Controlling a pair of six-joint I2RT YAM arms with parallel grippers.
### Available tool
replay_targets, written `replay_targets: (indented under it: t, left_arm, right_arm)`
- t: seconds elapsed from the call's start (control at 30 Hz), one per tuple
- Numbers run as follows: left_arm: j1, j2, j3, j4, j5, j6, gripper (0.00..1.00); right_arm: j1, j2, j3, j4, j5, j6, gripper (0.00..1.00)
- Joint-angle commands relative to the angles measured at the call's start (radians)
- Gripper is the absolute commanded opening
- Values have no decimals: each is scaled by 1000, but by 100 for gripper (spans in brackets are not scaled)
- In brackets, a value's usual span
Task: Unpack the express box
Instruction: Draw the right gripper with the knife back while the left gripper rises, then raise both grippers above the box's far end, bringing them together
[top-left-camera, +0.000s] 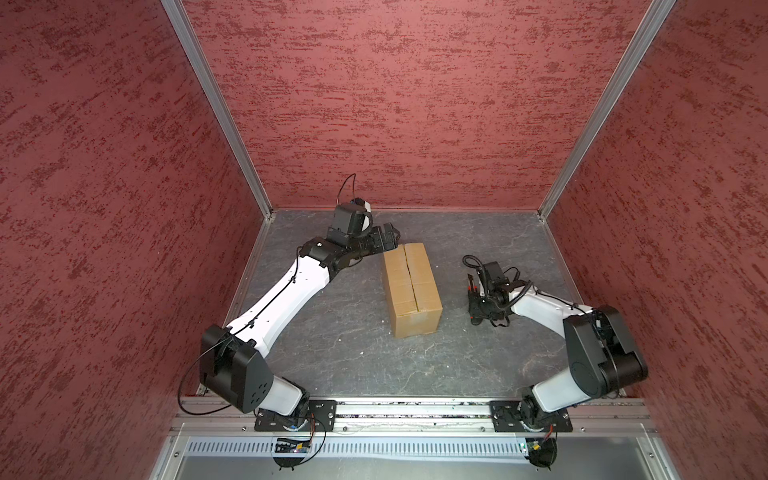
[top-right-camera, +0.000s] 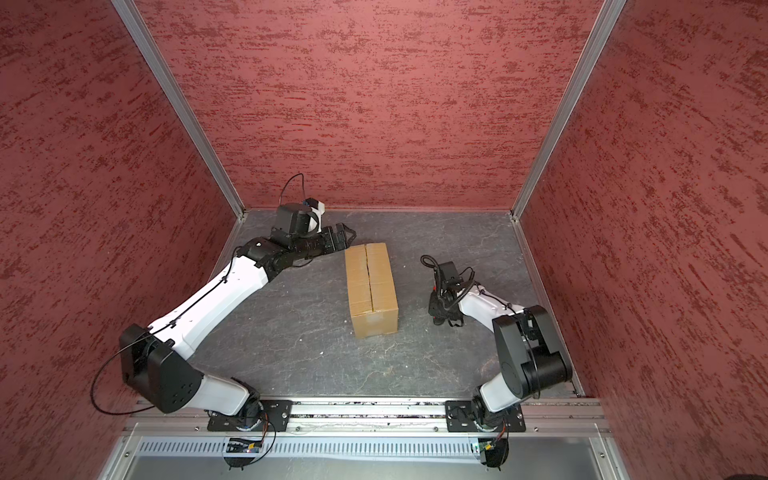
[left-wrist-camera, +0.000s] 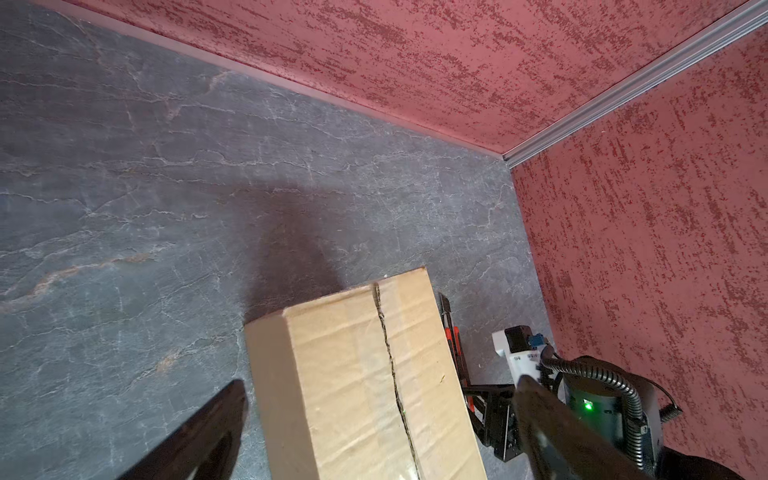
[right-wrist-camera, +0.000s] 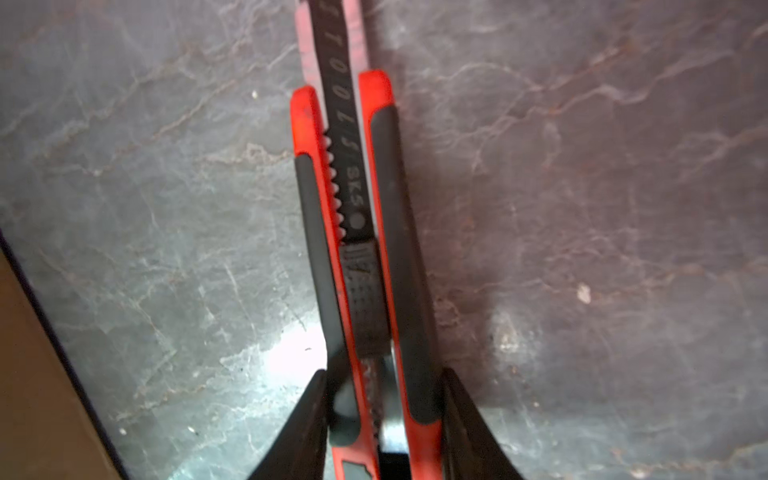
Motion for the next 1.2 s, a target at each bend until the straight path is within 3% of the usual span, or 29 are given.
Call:
replay_targets:
  t: [0.0, 0.17, 0.73, 1.17]
  left_arm:
    - [11, -10, -10, 17, 24, 6, 100]
    - [24, -3, -4, 17, 76, 2, 100]
    - [11, 108, 73, -13, 274, 13, 100]
    - [-123, 177, 199, -88, 276, 8, 100]
  right_arm:
    - [10, 39, -7, -106, -16, 8, 22]
    - [11, 3, 51, -161, -2, -7, 14]
    - [11, -86, 217, -321, -28, -59, 10]
    - [10, -137, 453, -439, -31, -120, 9]
